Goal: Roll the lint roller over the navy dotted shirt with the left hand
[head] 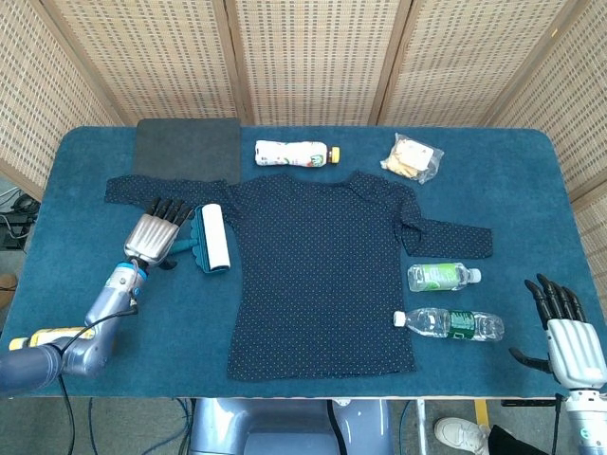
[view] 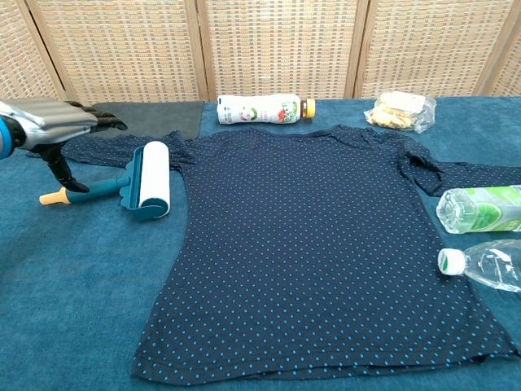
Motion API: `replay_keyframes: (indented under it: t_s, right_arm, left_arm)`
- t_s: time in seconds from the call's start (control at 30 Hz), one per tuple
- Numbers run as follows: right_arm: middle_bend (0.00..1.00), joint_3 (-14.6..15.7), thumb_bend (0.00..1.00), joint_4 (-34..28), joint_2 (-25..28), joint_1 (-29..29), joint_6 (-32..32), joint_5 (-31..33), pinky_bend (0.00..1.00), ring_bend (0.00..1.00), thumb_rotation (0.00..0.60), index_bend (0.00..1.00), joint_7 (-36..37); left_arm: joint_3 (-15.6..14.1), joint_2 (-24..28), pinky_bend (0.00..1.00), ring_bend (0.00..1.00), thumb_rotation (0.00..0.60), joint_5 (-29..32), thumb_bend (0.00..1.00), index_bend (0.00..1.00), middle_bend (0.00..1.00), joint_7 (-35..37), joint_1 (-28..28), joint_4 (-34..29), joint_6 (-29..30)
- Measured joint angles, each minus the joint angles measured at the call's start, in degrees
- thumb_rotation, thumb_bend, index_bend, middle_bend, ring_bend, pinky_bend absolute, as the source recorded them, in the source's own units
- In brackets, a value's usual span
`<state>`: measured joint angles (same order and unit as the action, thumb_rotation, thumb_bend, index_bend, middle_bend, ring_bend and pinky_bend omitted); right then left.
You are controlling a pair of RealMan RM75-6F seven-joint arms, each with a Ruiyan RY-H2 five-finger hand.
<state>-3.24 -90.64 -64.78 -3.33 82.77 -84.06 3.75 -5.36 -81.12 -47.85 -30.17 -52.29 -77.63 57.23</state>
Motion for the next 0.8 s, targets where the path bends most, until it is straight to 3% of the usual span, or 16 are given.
replay_keyframes:
  t_s: [0.23, 0.37, 0.6, 0.8]
  right_arm:
    - [0.0, -0.6, 0.08, -0.8, 0.9, 0.3, 1.3, -0.2, 0.0, 0.0, 0.6, 0.0, 0.6]
    - [0.0, -0.8, 0.08, -0.9, 1.1, 0.3, 1.3, 0.2, 0.0, 0.0, 0.6, 0.0, 0.9]
    - [0.0, -1.0, 0.08, -1.3, 1.5, 0.4, 2.1, -0.3, 0.0, 0.0, 0.6, 0.0, 1.3]
    - [0.0, -0.8, 0.08, -1.9, 2.0, 0.7, 2.9, -1.3, 0.0, 0.0, 0.6, 0.0, 1.5]
  left_arm:
    - [-2.3, 2.4, 0.0, 0.0, 0.6, -14.1, 0.2, 0.0, 0.0, 9.6, 14.2, -8.0, 20.9]
    - [-4.2, 3.4, 0.0, 0.0, 0.6, -20.3, 0.2, 0.0, 0.0, 13.5, 22.6, -10.8, 28.8]
    - [-7.0, 5.9, 0.0, 0.0, 0.6, -27.4, 0.2, 0.0, 0.0, 17.9, 31.5, -12.3, 36.1]
    - [-7.0, 7.7, 0.0, 0.0, 0.6, -30.6, 0.2, 0.0, 0.0, 21.2, 36.2, -11.2, 37.9]
